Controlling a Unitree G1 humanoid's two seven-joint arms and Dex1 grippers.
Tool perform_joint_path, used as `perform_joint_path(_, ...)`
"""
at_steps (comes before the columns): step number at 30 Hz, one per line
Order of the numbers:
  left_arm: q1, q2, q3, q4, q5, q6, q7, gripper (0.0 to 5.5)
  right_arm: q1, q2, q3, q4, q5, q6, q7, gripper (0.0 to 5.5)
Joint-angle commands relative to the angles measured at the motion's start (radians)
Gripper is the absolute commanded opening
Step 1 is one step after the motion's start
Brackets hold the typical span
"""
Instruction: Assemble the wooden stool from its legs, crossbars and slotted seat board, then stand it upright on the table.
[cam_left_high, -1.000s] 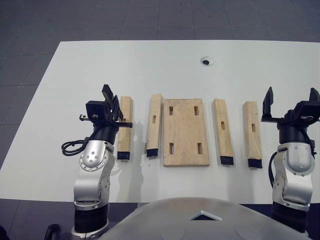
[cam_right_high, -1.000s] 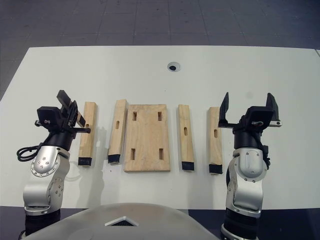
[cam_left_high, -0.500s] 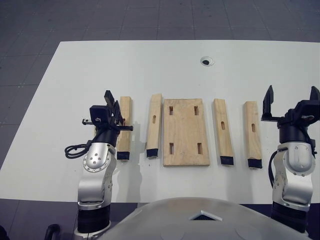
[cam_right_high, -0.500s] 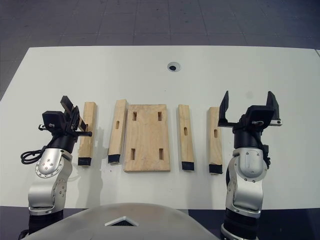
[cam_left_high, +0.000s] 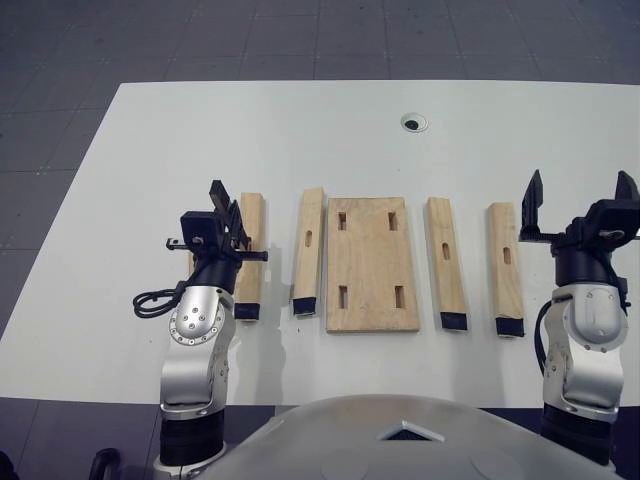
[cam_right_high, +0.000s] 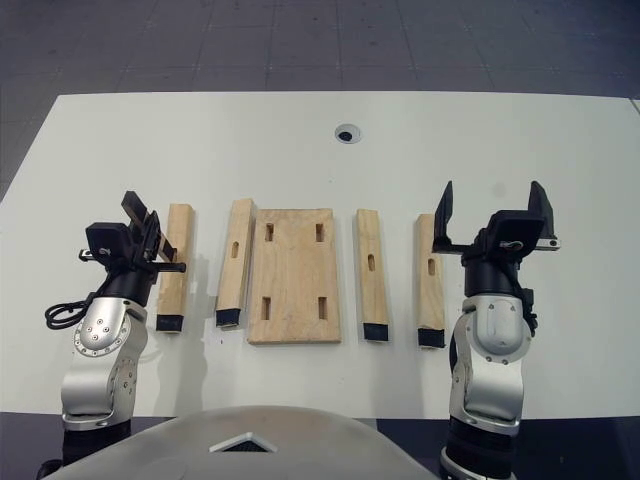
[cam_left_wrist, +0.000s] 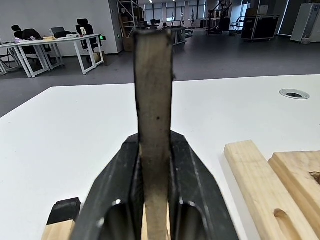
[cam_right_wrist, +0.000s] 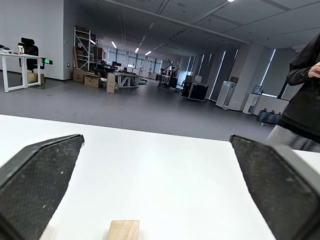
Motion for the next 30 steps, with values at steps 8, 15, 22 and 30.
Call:
perform_joint_path(8, 0.006, -0.007, -0.003, 0.004, 0.004, 0.019, -0.015, 0.42, -0.008, 0.006, 0.002, 0.001, -0.002, -0.001, 0.0, 5.4)
perform_joint_path(15, 0.005, -0.003, 0.004, 0.046, 0.016, -0.005, -0.014, 0.42, -0.007, 0.007, 0.0, -0.002, -0.001, -0.003, -0.001, 5.4)
perform_joint_path(22, 0.038, -0.008, -0.021, 0.059, 0.041, -0.018, -0.007, 0.42, -0.01, 0.008, 0.002, -0.011, -0.002, 0.0, -0.003, 5.4)
perform_joint_path(30, 0.098, -0.034, -0.029, 0.149, 0.05, 0.038, -0.002, 0.42, -0.004, 0.019, 0.005, -0.06, -0.002, 0.018, -0.008, 5.4)
